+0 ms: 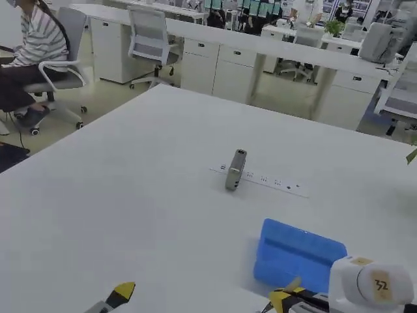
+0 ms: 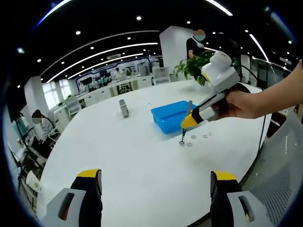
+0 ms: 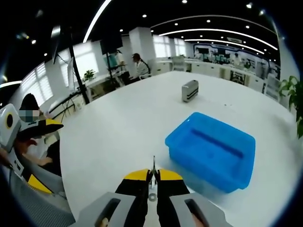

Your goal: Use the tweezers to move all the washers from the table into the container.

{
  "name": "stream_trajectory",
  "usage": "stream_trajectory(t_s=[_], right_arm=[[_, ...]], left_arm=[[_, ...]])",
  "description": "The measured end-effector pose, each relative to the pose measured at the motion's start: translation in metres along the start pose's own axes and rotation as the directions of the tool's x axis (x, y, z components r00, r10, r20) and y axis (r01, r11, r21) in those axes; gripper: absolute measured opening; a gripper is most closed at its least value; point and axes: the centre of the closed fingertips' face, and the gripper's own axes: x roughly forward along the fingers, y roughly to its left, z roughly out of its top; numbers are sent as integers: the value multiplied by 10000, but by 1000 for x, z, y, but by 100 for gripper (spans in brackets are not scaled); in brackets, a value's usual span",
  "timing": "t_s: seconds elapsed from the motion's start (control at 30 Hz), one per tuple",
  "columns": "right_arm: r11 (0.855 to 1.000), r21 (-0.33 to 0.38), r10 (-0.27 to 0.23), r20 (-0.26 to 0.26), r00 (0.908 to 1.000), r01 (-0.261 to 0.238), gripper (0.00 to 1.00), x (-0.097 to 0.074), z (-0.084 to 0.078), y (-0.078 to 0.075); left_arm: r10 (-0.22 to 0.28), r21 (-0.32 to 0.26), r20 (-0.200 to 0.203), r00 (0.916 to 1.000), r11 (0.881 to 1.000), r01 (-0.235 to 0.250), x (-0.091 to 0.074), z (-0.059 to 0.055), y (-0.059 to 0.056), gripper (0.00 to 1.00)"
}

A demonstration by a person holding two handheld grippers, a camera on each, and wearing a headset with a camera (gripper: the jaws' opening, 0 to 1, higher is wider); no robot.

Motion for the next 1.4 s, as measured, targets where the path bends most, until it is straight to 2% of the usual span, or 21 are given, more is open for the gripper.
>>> stream_trajectory(t_s=[0.17,0.3,0.43,0.6,0.73,1.03,1.4], right_arm=[[9989,-460,87,18,10000,-87,1,-10,10,4],[9934,-1146,-12,161,9999,31,1,-16,20,4],[9950,-908,423,83,9991,-413,1,-18,25,11],[9941,-862,667,18,9978,-663,1,-21,30,14],[9917,-1112,664,81,9978,-651,1,-28,37,13],[9913,-1196,589,302,9978,-549,1,-41,46,9],[9876,-1404,766,407,9962,-702,1,-46,55,15]], left_arm=[[-32,43,-43,10000,10000,33,0,-1,-1,98],[-37,206,-148,9999,9998,40,1,-3,-3,98],[-9,137,-202,9998,9999,12,0,-3,-1,97],[-25,61,-206,9998,10000,26,1,-4,-1,97],[-2,146,-228,9997,9999,6,1,-4,-1,98],[117,247,-110,9999,9996,-115,0,-3,1,98],[320,284,-57,9995,9991,-318,-1,-2,4,97]])
